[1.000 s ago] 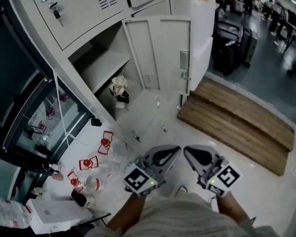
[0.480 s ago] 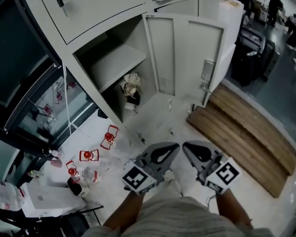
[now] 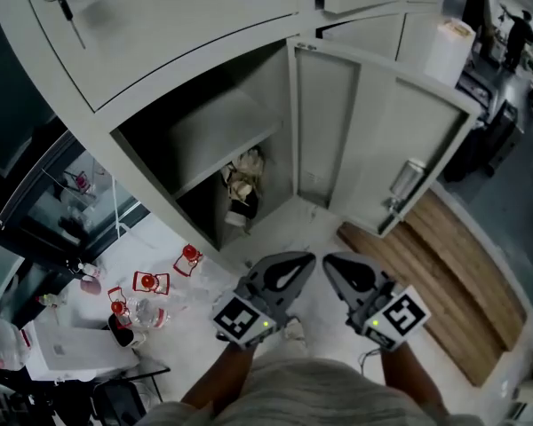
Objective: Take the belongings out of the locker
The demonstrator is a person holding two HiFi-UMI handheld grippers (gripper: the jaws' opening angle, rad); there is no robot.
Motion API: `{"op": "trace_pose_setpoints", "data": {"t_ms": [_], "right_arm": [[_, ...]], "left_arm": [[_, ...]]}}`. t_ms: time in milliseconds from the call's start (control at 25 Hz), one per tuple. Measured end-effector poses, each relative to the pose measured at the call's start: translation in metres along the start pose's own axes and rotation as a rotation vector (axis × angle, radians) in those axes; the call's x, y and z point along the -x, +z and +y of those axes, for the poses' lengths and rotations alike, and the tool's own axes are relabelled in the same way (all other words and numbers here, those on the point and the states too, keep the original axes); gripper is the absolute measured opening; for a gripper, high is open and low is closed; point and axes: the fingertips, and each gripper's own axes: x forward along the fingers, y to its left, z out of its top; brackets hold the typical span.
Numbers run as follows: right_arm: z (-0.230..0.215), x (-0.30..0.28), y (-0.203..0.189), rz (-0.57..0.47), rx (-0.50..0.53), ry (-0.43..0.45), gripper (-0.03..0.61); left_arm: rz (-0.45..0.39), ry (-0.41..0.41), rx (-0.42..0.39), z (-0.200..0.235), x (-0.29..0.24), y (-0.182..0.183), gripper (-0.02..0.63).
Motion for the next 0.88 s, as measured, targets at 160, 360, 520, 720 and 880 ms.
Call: {"op": "trace_pose_setpoints", "data": {"t_ms": [160,360,520,720,880], "right_arm": [[-0.019,-0.025,-0.002,0.018,-0.007,0.017,0.002],[-0.031,-0.051,0.006,0.022,0.023,0.033,0.002],[-0.043,-0.065,0.015,0.006,0.047,0.025,0.002],[-0.049,-0.075,0.013,0.017,0.076,0.06,0.002],[-0.055,-0.082,0.011,0.036,0.08,0.137,0.002]], "left_arm": [[-0.014,0.05,0.0,0.031,-0.008,0.004,0.003],[-0.014,0.128,-0.002,0.065,-0.008,0.008,0.003],[-0.006,0.153,-0.022,0.084,-0.014,0.006,0.003],[-0.009,0.228,-0.012,0.095,-0.013,0.007,0.003],[0.009,0.32,-0.017,0.11,-0.015,0.005,0.003]]}}
